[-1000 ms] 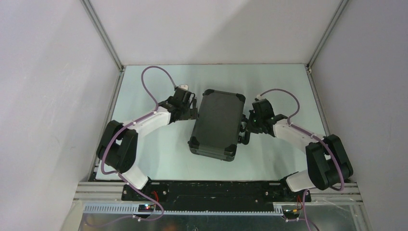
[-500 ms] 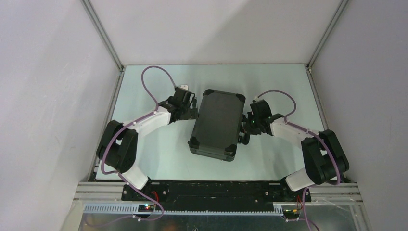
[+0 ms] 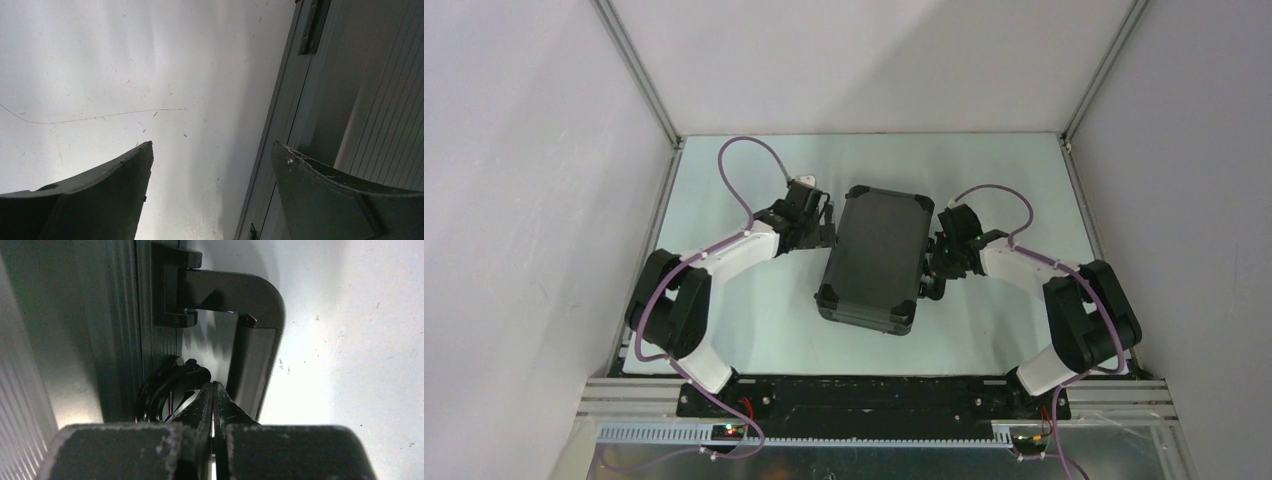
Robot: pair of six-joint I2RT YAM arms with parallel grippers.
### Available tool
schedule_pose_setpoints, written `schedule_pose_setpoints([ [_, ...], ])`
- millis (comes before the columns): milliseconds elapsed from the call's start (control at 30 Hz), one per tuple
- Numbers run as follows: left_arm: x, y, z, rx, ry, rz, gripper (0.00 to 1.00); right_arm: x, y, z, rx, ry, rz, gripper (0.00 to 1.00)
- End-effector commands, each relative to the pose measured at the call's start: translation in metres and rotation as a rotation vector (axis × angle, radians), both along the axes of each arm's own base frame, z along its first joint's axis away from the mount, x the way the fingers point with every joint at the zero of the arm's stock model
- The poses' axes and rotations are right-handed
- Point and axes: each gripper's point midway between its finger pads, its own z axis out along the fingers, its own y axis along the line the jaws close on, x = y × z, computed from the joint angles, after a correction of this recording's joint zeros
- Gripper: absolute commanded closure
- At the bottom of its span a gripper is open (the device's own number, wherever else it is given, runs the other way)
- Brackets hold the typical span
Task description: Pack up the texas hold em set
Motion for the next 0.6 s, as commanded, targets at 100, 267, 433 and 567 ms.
schedule_pose_setpoints([
  [100,-0.013,-0.059,0.006,-0.129,0.026,-0.161,0.07,0.007,0.005,-0.020,-0.038,0.015,0.013,1.00],
  [267,-0.014,-0.062,0.006,-0.130,0.028,-0.172,0.07,0.008,0.008,-0.025,-0.043,0.025,0.020,1.00],
  [433,-0.014,-0.063,0.006,-0.131,0.029,-0.175,0.07,0.011,0.013,-0.026,-0.021,0.020,0.022,1.00],
  [567,-0.014,-0.063,0.006,-0.128,0.027,-0.176,0.07,0.016,0.017,-0.014,-0.014,-0.026,0.020,1.00],
])
